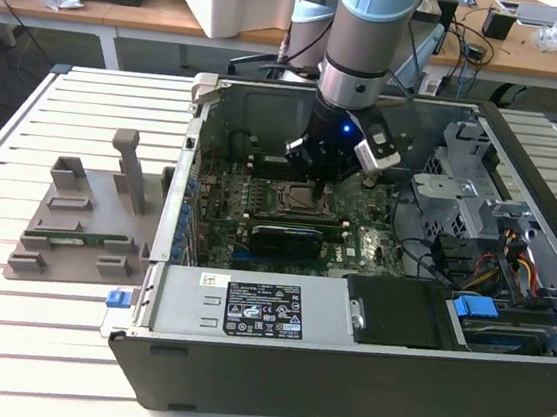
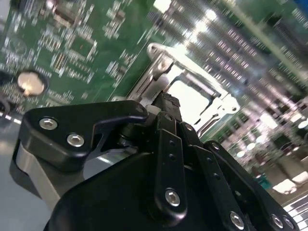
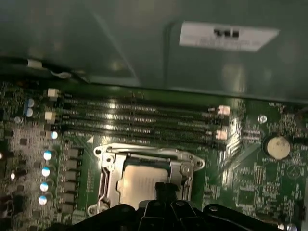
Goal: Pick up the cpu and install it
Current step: 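Install the first cpu locking lever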
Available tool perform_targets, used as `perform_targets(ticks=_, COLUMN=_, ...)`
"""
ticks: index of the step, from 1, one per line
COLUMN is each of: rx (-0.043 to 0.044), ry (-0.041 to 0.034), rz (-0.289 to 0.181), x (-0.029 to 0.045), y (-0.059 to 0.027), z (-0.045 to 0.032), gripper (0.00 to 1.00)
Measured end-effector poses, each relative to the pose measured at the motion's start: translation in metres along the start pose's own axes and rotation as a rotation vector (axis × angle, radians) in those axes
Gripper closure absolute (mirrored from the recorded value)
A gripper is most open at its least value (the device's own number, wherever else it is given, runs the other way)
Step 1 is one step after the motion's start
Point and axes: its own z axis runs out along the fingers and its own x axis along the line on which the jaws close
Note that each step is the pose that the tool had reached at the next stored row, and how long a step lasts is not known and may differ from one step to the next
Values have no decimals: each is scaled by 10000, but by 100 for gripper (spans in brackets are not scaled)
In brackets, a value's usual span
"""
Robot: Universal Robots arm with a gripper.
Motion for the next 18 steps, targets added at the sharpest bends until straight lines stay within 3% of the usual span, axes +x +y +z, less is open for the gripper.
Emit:
perform_targets(ticks=4, rx=40, ry=5, rz=4, x=8, y=-59, z=-33, gripper=89)
perform_targets(ticks=7, rx=38, ry=1, rz=3, x=17, y=-55, z=-219, gripper=89)
perform_targets(ticks=8, rx=38, ry=1, rz=3, x=26, y=-52, z=-394, gripper=89)
perform_targets(ticks=9, rx=41, ry=3, rz=3, x=30, y=-50, z=-471, gripper=89)
perform_targets(ticks=11, rx=-18, ry=-5, rz=-1, x=30, y=-49, z=-488, gripper=89)
perform_targets(ticks=18, rx=-23, ry=-4, rz=0, x=31, y=-49, z=-489, gripper=89)
